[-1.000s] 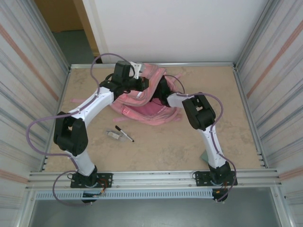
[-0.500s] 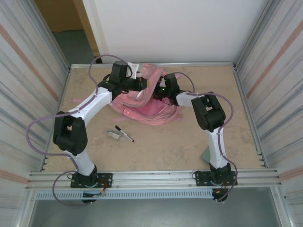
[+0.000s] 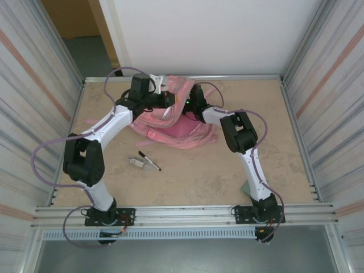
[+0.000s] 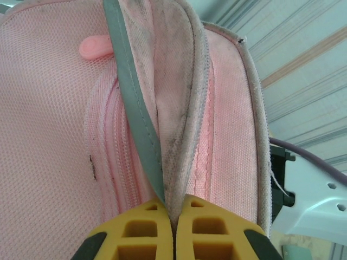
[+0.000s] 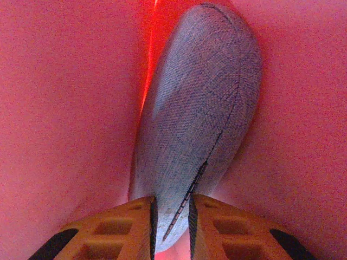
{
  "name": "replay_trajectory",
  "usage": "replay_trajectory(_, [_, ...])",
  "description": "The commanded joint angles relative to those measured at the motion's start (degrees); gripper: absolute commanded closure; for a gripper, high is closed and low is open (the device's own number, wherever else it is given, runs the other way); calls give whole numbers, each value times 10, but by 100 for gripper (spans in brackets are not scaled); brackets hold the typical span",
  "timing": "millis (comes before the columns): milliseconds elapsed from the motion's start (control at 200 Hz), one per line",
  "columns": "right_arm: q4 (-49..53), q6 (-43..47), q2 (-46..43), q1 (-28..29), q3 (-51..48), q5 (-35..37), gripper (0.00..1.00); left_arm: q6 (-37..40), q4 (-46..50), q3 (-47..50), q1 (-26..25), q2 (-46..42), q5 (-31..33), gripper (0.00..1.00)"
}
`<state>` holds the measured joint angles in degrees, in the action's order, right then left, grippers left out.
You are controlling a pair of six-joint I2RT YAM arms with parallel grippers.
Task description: Pack the student bag
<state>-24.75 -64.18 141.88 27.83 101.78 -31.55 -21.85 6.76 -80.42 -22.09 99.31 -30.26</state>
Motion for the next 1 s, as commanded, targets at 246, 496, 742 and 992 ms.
replay_trajectory(246, [-21,-54,-127,-59,-171,-22,54,43,20,-13,1,-10,49,100])
replay_trajectory(496, [185,80,-318,-103,-298,-42,42,145,37,-10,-28,1,168,100])
replay_trajectory(742, [481,258,-484,-178,-317,43,36,220,40,-7,-63,19,220,100])
replay_trajectory(992, [585,296,-581,-242,-368,22,35,214,15,13,-64,50,250,100])
